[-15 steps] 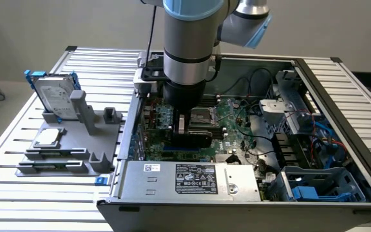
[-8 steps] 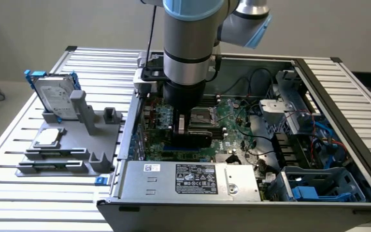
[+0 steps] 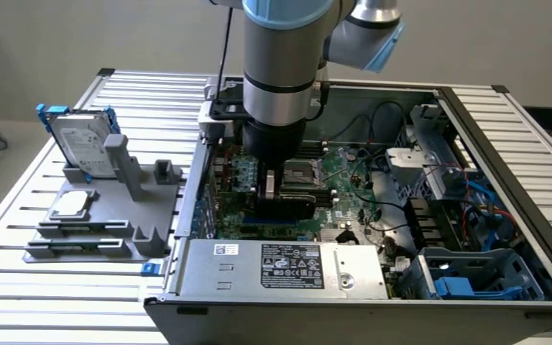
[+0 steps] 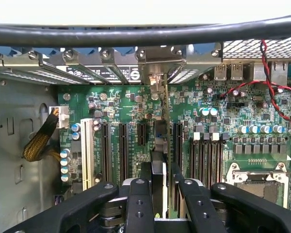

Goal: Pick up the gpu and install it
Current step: 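Insert the gpu into the slot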

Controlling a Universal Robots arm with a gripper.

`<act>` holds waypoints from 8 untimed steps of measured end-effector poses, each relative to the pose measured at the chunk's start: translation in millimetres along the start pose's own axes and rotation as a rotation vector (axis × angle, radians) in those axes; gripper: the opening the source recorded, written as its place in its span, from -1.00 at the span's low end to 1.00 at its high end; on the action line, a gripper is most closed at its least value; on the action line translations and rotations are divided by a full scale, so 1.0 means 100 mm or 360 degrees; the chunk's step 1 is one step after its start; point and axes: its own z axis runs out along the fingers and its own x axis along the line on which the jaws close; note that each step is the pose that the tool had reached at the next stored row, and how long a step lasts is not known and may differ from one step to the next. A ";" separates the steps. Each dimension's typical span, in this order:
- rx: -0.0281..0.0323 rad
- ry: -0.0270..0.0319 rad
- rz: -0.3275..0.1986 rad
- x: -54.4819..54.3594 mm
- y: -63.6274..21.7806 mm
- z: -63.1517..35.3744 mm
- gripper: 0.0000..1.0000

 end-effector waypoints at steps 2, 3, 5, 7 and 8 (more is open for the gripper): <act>-0.00001 0.00020 0.0000 0.00 0.000 -0.001 -0.47; -0.00001 0.00029 0.0000 0.00 0.000 -0.001 -0.47; -0.00001 0.00052 0.0000 0.01 0.000 -0.001 -0.47; 0.00000 0.00083 0.0000 0.01 0.000 -0.001 -0.47; -0.00002 0.00099 0.0000 0.01 0.001 -0.001 -0.47</act>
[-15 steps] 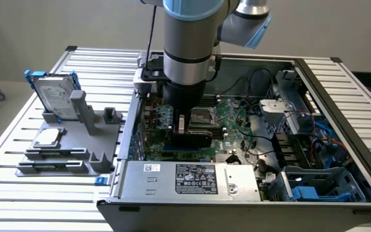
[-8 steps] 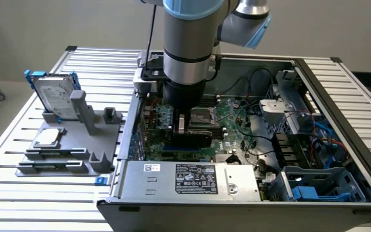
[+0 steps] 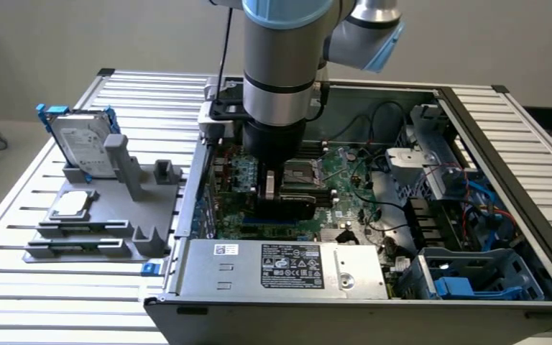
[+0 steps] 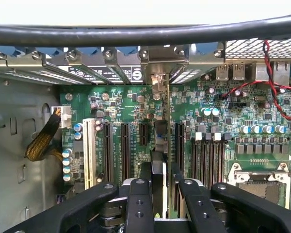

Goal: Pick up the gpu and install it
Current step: 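Insert the gpu into the slot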

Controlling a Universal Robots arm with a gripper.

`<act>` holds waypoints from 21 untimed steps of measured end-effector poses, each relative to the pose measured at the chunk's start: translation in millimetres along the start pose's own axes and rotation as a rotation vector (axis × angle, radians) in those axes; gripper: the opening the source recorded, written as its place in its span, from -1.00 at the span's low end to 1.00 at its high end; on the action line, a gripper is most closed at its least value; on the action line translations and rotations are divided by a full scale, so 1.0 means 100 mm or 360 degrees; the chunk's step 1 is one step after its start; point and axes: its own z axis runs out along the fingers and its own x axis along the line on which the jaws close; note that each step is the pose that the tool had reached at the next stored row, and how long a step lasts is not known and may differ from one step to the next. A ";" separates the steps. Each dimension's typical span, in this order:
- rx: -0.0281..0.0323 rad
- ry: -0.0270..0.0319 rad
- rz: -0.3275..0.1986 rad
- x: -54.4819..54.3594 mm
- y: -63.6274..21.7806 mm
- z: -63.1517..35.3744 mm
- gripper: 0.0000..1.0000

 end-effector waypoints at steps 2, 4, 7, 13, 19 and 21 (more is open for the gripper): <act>0.00000 0.00015 0.0000 0.00 0.000 0.001 -0.47; 0.00003 0.00013 -0.0001 0.00 0.000 0.005 -0.47; 0.00002 0.00015 -0.0002 0.01 -0.001 0.010 -0.47; 0.00001 0.00017 -0.0002 0.01 -0.001 0.013 -0.47; 0.00002 0.00012 -0.0002 0.01 -0.001 0.013 -0.47; 0.00002 0.00006 -0.0002 0.01 0.000 0.013 -0.47</act>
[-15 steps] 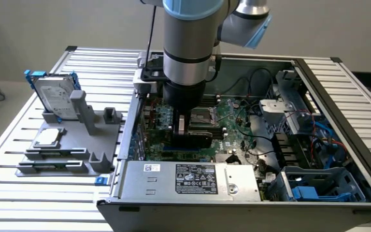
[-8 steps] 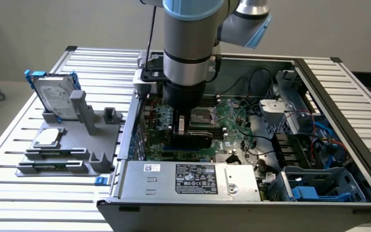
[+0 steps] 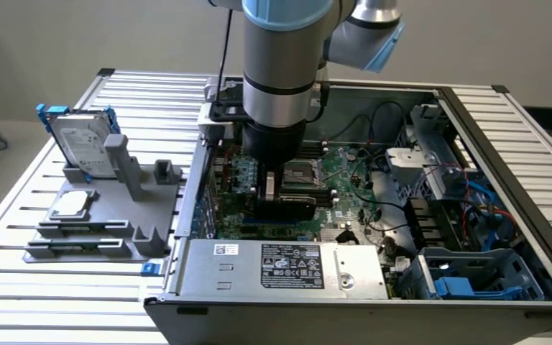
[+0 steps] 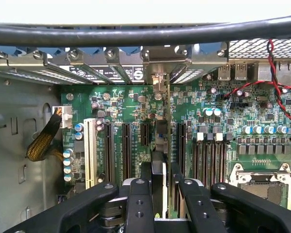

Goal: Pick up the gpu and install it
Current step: 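Insert the gpu into the slot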

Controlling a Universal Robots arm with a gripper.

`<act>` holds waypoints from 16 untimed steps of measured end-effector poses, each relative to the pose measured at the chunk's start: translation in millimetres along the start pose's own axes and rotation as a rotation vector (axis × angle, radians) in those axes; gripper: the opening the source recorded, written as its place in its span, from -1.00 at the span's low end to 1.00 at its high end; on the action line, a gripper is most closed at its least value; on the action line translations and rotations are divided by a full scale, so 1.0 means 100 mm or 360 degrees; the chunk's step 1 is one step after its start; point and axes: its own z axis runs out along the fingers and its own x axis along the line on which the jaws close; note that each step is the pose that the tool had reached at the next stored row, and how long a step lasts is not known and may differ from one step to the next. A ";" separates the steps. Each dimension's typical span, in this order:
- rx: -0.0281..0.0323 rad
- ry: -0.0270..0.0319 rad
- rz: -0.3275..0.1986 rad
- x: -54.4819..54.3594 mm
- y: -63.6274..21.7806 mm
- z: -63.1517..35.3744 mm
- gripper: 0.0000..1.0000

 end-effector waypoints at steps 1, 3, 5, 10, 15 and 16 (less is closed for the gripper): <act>0.00000 -0.00003 0.0000 0.00 0.001 0.000 -0.47; 0.00002 -0.00019 0.0000 0.00 0.004 0.003 -0.47; 0.00001 -0.00038 0.0000 0.00 0.008 0.007 -0.47; -0.00002 -0.00071 0.0000 0.00 0.012 0.023 -0.47; -0.00002 -0.00112 0.0000 0.00 0.012 0.031 -0.47; -0.00022 -0.00147 0.0001 0.00 0.016 0.034 -0.47</act>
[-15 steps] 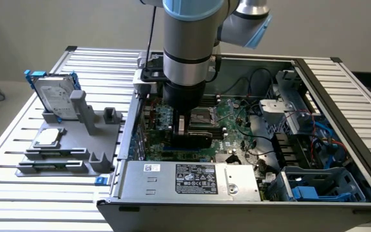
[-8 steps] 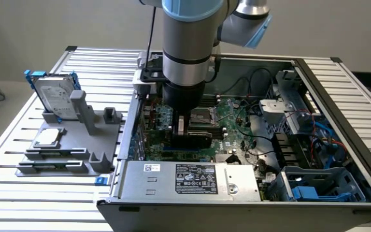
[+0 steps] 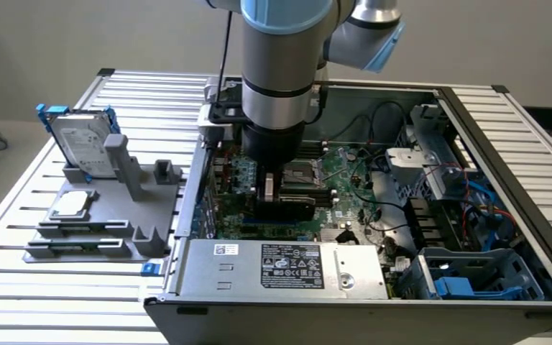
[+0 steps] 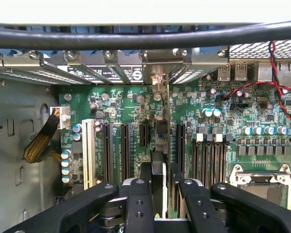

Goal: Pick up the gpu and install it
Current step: 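Insert the gpu into the slot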

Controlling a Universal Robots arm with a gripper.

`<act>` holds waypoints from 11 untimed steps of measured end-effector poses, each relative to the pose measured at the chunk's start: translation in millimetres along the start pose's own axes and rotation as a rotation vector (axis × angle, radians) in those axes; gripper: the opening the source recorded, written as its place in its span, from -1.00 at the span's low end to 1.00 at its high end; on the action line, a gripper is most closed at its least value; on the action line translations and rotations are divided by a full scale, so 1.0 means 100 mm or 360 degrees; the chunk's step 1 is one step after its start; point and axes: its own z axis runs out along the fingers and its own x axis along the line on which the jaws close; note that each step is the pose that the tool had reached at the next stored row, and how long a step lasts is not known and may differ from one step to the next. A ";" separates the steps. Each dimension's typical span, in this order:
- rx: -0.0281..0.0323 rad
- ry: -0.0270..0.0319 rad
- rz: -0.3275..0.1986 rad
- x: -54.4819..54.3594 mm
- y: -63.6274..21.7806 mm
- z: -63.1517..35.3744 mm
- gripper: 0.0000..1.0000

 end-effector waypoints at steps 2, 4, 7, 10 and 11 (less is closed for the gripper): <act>0.00025 -0.00007 0.0000 0.00 -0.002 -0.001 -0.33; 0.00021 -0.00019 -0.0001 0.00 -0.003 -0.012 -0.20; 0.00021 -0.00030 -0.0001 0.00 -0.001 -0.063 -0.07; 0.00017 -0.00027 -0.0001 0.00 0.000 -0.156 -0.07; 0.00020 -0.00031 -0.0001 0.00 -0.001 -0.196 -0.07</act>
